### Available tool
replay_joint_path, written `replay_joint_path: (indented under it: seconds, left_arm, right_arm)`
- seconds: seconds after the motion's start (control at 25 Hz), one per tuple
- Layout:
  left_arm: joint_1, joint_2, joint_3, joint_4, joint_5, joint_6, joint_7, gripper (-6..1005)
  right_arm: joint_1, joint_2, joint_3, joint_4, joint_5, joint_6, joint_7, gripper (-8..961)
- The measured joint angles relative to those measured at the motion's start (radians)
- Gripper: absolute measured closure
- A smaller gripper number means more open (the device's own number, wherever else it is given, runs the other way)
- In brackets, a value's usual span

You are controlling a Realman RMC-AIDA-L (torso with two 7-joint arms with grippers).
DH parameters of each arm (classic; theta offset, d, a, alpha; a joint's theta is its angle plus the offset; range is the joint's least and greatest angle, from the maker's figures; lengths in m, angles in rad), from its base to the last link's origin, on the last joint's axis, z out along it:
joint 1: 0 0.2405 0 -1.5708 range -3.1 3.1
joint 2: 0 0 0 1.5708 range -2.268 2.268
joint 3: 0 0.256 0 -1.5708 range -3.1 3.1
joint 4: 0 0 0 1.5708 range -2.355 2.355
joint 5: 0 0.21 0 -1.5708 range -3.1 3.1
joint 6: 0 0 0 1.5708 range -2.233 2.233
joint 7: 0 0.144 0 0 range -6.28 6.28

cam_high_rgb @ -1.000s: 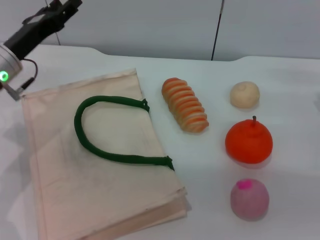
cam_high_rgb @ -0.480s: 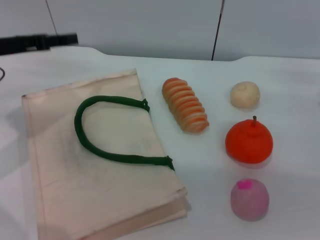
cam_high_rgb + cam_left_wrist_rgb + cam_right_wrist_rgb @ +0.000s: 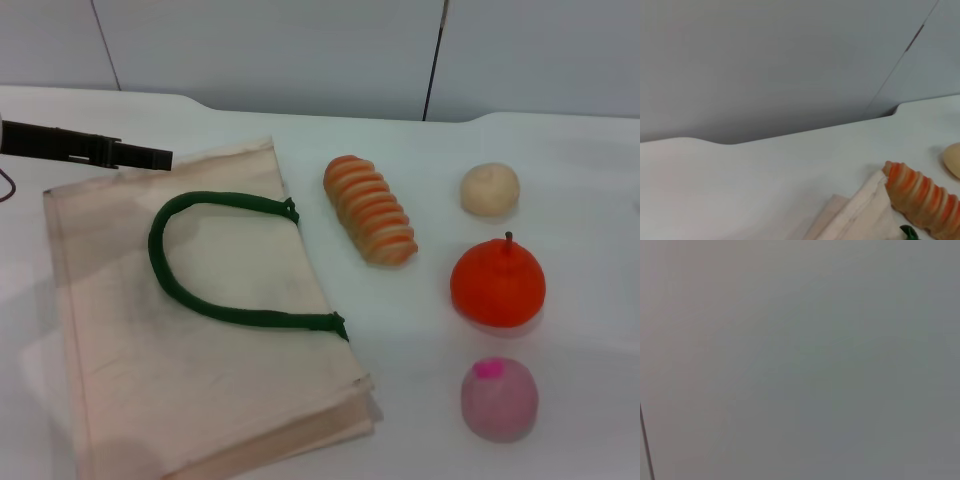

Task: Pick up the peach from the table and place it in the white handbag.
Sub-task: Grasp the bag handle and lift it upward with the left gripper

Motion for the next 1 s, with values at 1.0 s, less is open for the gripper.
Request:
replay_joint_path:
  seconds: [1.0]
  left_arm:
    - [-0.006,0.009,0.0,0.251,0.101,-0.183,-0.002,432]
  right_arm:
    - [0.01,0.001,0.0,0.002,-0.003,-0.009,0.002,61]
